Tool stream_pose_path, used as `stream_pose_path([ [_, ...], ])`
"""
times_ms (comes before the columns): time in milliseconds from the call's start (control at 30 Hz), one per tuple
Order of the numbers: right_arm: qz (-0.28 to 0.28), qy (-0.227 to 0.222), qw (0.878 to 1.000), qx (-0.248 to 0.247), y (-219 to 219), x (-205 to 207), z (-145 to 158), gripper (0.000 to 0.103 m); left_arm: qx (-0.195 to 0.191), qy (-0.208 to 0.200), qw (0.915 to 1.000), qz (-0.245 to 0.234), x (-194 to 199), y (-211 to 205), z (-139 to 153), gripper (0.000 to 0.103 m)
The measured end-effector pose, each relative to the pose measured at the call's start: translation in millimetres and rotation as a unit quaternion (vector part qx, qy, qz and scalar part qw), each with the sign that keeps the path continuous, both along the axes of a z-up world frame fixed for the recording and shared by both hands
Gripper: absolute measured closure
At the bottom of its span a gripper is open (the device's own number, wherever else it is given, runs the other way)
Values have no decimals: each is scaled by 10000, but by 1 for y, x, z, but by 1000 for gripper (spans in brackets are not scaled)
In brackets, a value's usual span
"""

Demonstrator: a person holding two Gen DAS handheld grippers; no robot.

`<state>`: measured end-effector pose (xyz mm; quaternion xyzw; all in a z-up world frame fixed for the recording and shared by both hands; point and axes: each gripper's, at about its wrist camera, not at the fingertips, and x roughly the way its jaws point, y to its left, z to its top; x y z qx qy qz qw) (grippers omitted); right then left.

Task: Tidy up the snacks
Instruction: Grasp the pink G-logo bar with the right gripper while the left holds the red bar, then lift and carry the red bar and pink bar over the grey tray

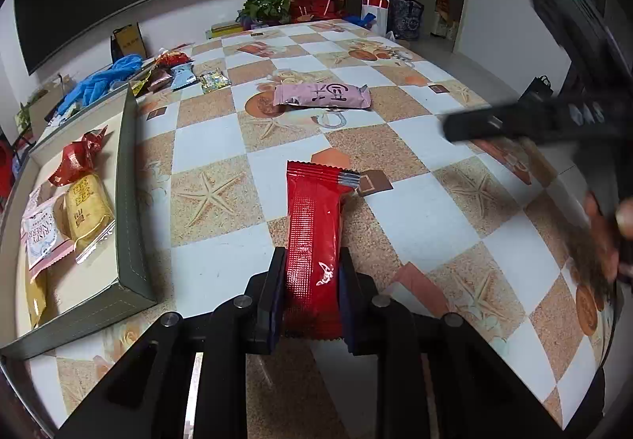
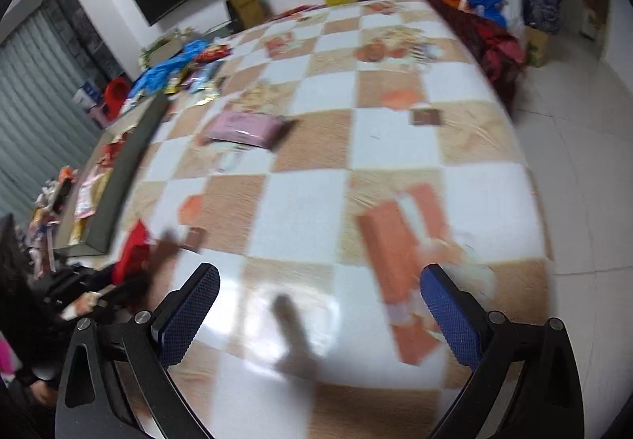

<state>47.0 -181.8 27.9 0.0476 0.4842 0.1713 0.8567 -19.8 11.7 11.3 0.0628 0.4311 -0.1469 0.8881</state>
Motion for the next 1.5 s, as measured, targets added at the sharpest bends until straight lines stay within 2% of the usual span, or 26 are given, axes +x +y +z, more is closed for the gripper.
stream_pose_path([
  [133,620,-20,9962,-618,49,36,13,1,-241,58,9996,113,3,10,0,77],
  [167,771,61,9928,-918,65,50,12,1,-292,69,9994,147,3,13,0,77],
  [233,944,-58,9863,-1348,86,66,11,1,-377,91,9991,182,3,16,0,77],
  [300,1188,-96,9819,-1472,102,81,6,1,-351,81,9992,179,2,15,0,77],
  [433,1773,-399,9619,-2044,130,104,-9,1,-434,97,9988,184,3,17,0,77],
  [500,2098,-330,9547,-2083,136,109,-19,1,-490,109,9986,187,2,19,0,77],
  [600,2201,-37,9661,-1349,130,112,-26,6,-519,114,9984,195,2,19,0,77],
  [700,2021,-144,9708,-1287,123,102,-25,20,-518,113,9984,209,2,20,0,77],
  [733,1934,-169,9727,-1269,120,98,-23,37,-513,111,9984,217,2,20,0,77],
  [767,1780,-189,9759,-1249,116,94,-21,63,-507,109,9984,224,2,19,0,77],
  [800,1583,-147,9800,-1194,109,92,-18,76,-502,109,9984,228,2,19,0,77],
  [833,1436,-90,9834,-1104,104,89,-18,77,-503,108,9984,229,2,19,0,77],
  [967,1012,-62,9904,-938,90,72,-16,77,-515,108,9983,255,1,20,1,77],
  [1033,999,43,9923,-736,86,61,-14,77,-509,106,9983,258,1,20,1,77],
  [1100,972,-48,9912,-898,89,55,-13,73,-507,107,9983,259,1,21,1,77],
  [1133,967,-106,9903,-989,92,54,-14,54,-514,108,9983,259,1,21,1,77],
  [1167,958,-86,9899,-1037,94,56,-16,18,-520,110,9982,259,1,21,1,77],
  [1200,948,-60,9903,-1018,96,60,-18,8,-521,111,9982,260,1,21,1,77],
  [1267,920,-72,9908,-989,99,67,-20,8,-506,106,9983,261,1,20,1,77],
  [1300,853,-114,9904,-1080,102,69,-22,10,-501,105,9983,261,1,20,1,77],
  [1333,813,-202,9892,-1199,105,70,-21,21,-508,107,9983,261,1,21,1,77],
  [1367,823,-255,9892,-1189,107,69,-19,37,-509,107,9983,261,1,21,1,77],
  [1400,826,-254,9895,-1156,108,68,-17,49,-507,106,9983,261,1,21,1,77],
  [1433,842,-234,9894,-1163,109,65,-15,72,-508,107,9983,262,1,21,1,77],
  [1500,877,-181,9891,-1169,108,54,-14,75,-497,106,9983,271,1,20,1,77],
])
